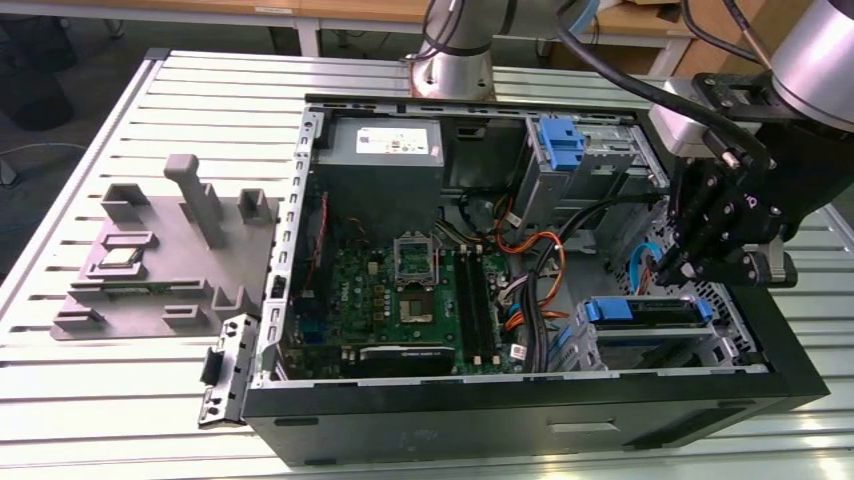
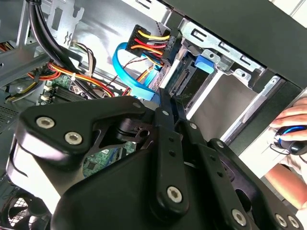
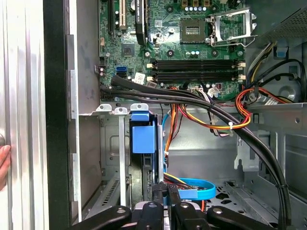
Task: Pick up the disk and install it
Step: 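Insert the first disk wire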
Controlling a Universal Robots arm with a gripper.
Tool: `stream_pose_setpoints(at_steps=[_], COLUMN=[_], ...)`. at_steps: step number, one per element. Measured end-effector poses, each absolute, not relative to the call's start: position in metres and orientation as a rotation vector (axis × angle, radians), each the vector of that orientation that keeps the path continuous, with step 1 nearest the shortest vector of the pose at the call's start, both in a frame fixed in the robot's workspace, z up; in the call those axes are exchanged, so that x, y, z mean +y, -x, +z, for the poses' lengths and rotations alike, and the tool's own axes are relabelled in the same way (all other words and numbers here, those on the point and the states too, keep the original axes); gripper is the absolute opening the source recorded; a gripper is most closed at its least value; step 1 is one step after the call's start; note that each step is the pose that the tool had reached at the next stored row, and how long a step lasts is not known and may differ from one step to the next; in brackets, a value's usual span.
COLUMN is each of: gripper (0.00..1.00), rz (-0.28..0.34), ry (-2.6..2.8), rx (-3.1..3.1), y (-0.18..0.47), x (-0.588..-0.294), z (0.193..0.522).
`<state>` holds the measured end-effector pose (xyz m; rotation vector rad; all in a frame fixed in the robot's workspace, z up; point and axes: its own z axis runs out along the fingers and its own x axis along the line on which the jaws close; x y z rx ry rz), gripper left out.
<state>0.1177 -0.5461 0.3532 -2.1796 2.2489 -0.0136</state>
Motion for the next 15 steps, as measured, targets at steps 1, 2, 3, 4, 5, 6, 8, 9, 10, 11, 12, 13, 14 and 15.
stream_pose_setpoints(at_steps=[1, 2, 3, 4, 5, 6, 8, 9, 10, 11, 12, 13, 14, 15], gripper=[0.16, 0.16, 0.16, 0.16, 0.16, 0.16, 0.16, 0.16, 0.16, 0.16, 0.16, 0.16, 0.16, 0.16], rz=[-0.014, -0.014, -0.014, -0.015, -0.015, -0.016, -0.018, -0.019, -0.019, -0.020, -0.021, -0.024, -0.027, -0.031], ry=[2.180, 2.179, 2.179, 2.179, 2.179, 2.179, 2.179, 2.178, 2.178, 2.178, 2.178, 2.178, 2.178, 2.178], rx=[2.249, 2.249, 2.248, 2.248, 2.247, 2.247, 2.246, 2.245, 2.245, 2.244, 2.243, 2.241, 2.238, 2.235], y=[-0.1177, -0.1176, -0.1176, -0.1176, -0.1176, -0.1176, -0.1176, -0.1176, -0.1176, -0.1176, -0.1175, -0.1175, -0.1173, -0.1169], x=[-0.5463, -0.5466, -0.5471, -0.5476, -0.5480, -0.5485, -0.5497, -0.5503, -0.5508, -0.5512, -0.5516, -0.5521, -0.5528, -0.5536], z=[0.3532, 0.3532, 0.3531, 0.3530, 0.3527, 0.3524, 0.3519, 0.3516, 0.3513, 0.3510, 0.3504, 0.3499, 0.3495, 0.3491])
